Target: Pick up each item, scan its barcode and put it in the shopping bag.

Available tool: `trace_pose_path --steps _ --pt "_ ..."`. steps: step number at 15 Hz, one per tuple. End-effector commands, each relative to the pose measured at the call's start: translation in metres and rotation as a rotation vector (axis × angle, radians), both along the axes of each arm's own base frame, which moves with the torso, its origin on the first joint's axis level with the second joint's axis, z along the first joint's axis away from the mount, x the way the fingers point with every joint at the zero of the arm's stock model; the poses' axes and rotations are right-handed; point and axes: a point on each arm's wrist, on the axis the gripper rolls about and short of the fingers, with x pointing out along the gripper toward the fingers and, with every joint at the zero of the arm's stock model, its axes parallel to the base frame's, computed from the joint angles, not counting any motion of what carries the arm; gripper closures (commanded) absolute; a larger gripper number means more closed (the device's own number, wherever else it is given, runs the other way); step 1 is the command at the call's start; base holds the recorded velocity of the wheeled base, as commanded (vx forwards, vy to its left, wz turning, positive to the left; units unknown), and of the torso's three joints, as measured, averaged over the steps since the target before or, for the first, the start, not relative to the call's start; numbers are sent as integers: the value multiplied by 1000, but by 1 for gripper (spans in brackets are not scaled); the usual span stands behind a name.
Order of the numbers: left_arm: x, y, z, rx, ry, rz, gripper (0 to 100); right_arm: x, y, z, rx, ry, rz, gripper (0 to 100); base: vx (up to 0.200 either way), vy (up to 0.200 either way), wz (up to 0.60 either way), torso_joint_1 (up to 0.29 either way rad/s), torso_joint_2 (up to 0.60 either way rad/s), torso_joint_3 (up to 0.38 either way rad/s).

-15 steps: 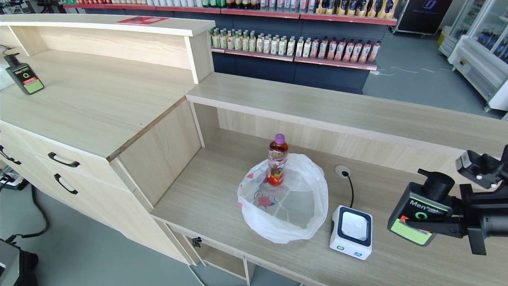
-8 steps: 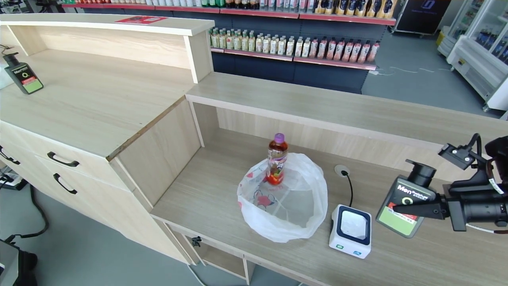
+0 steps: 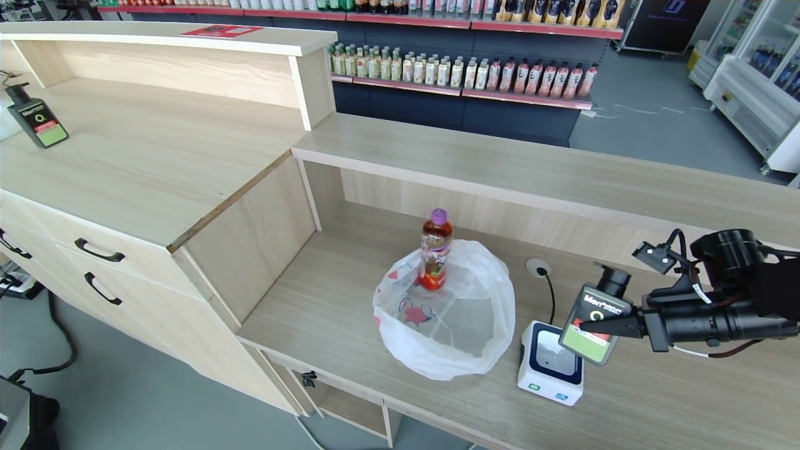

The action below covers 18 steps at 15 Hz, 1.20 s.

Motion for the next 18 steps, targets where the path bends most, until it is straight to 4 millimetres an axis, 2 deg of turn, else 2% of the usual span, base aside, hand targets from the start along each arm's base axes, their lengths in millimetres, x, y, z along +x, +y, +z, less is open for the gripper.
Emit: trace_pose_path --steps 1,7,18 --pt "0 0 0 0 0 0 0 8 1 -17 6 49 9 100 0 0 0 0 0 0" --pt "0 0 0 0 0 0 0 19 6 -28 1 26 26 100 0 0 0 0 0 0" --pt "0 0 0 0 0 0 0 24 5 -42 -32 4 65 100 0 0 0 0 0 0"
